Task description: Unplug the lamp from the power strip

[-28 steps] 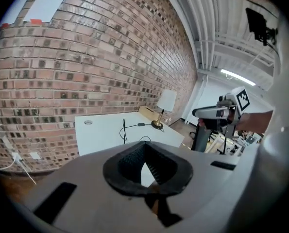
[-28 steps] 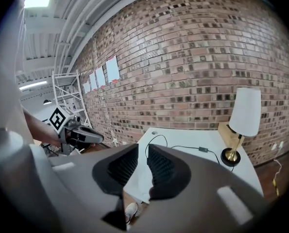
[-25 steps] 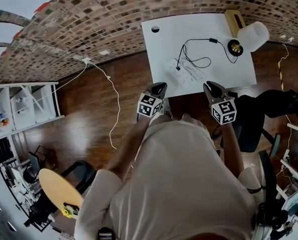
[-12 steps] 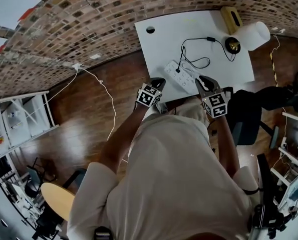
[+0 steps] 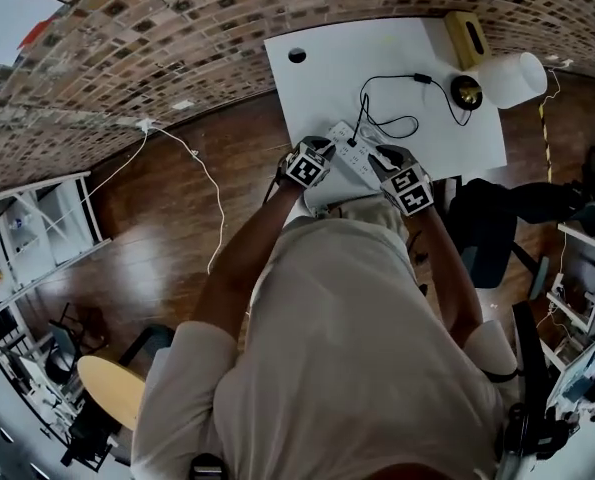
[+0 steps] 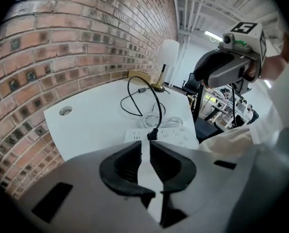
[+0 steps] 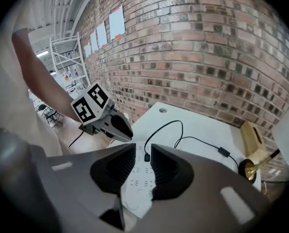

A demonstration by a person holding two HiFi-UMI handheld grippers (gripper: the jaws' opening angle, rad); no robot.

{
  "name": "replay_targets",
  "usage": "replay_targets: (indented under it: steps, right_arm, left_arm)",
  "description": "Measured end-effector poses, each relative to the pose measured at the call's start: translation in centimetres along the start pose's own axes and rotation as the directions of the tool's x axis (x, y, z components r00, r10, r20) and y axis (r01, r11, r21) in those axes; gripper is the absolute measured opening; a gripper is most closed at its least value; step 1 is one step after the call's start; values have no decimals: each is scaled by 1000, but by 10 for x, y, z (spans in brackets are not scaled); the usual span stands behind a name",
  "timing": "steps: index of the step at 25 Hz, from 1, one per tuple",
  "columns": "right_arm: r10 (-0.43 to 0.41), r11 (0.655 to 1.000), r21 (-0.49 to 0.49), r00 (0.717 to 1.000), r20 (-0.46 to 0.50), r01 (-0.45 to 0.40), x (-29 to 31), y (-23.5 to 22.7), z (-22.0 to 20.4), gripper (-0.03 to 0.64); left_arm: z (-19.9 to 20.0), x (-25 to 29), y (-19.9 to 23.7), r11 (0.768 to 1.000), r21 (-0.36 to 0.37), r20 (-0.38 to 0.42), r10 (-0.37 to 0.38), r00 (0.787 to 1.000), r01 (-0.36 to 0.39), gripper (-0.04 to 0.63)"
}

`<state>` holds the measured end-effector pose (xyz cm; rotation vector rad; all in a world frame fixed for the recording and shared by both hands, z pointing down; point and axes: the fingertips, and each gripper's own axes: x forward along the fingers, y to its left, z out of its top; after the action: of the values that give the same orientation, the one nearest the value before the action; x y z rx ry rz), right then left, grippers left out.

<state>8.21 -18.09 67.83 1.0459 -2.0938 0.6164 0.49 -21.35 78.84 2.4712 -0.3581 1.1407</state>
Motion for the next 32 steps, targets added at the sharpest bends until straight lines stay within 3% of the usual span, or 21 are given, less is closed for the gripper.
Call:
replay_targets:
  steps: [7,15,20,24,32]
  right_arm:
    - [133,991,2,980,-148,-134,71,-4,-29,86]
    - [178,977,-58,937,-302,-204,119,-6,-71,127]
    - [161,973,-112,938,-307,-203,136,-9,-67,121]
    - [153,971,-128,936,-317,-202,144,-7,-63,106]
    - [112,971,-160,930,-349,-177,155,-7,-74,78]
  left_arm:
    - [-14,31,8,999,-11,-70,36,997,-37,9]
    - [-12,55,4,999,48,-93,26,995,-22,5]
    - [-21,67,12,991,130,-137,46,990,-28,5]
    - [-20,67,10,967,251,-115,74,991,-43,5]
    - [-23,68,11,967,253,-101,58,993,-31,3]
